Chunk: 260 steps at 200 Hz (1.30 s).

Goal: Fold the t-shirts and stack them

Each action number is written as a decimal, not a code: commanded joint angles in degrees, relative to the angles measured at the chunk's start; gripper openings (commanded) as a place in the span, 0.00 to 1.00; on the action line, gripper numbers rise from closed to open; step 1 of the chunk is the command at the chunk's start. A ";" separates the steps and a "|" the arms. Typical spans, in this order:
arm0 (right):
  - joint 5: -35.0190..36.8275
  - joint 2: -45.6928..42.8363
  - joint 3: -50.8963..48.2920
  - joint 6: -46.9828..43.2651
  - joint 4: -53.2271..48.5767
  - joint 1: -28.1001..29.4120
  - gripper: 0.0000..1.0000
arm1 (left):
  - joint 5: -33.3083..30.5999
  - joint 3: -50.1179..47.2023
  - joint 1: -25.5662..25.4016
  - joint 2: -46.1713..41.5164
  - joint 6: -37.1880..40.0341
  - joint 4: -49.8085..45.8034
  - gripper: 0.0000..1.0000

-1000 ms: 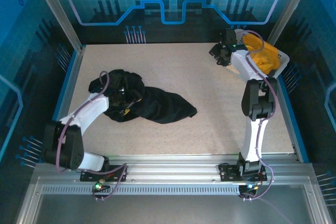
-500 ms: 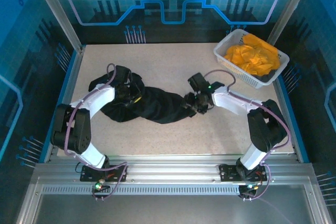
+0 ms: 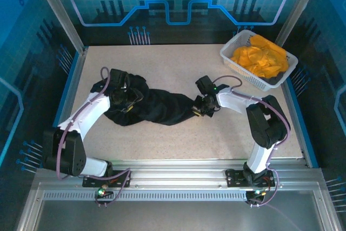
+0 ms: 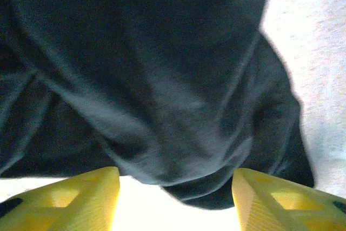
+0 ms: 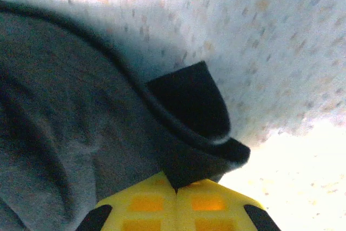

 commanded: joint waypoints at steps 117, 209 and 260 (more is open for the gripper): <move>-0.63 -16.68 -5.58 -7.67 -11.29 -17.25 0.00 | -0.03 -2.31 5.06 5.44 -6.03 4.38 0.64; -2.05 -11.52 -2.36 -10.74 -12.73 -19.16 0.00 | -2.17 -1.58 -1.00 16.27 -0.94 5.39 0.38; -0.41 -10.85 -0.73 -12.11 -14.61 -20.36 0.00 | -14.96 -4.00 -0.75 9.59 1.33 -6.42 0.00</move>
